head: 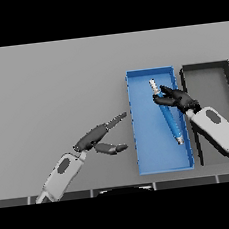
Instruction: Pick up the blue pipe and place it into the blue bin.
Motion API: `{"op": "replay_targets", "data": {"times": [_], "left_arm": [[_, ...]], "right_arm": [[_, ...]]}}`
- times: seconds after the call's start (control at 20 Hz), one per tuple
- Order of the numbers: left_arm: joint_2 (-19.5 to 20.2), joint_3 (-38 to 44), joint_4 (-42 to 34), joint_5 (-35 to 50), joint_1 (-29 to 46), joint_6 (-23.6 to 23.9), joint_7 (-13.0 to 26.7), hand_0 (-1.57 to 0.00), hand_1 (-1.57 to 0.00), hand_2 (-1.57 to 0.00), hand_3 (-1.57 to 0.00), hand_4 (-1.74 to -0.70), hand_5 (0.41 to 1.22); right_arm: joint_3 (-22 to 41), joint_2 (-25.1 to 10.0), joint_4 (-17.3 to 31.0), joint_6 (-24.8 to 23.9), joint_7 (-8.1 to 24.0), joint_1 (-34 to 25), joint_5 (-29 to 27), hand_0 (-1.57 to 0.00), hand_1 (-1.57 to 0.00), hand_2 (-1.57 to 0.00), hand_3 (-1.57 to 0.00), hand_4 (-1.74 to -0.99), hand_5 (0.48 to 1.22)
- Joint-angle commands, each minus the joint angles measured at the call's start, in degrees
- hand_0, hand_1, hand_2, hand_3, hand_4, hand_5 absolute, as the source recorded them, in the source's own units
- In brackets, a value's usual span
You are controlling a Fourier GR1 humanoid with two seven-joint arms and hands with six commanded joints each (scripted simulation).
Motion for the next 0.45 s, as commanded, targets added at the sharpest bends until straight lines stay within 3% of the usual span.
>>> {"op": "replay_targets", "data": {"times": [0.0, 0.4], "left_arm": [[0.1, -0.1, 0.0, -0.2, 0.4, 0.1, 0.0, 0.0, 0.0, 0.0, 0.0, -0.83, 0.471], [0.2, 1.1, 1.2, 0.2, -1.8, 0.0, 0.8, 0.0, 0.0, 0.0, 0.0, -0.83, 0.474]], "right_arm": [[0.1, 0.1, 0.5, -0.2, 0.0, -0.4, 0.0, -0.05, -0.04, -0.04, -0.02, -1.182, 0.807], [0.6, 0.2, 0.8, 0.7, -1.8, -0.2, 1.0, -0.02, -0.01, -0.01, -0.01, -1.186, 0.769]]}}
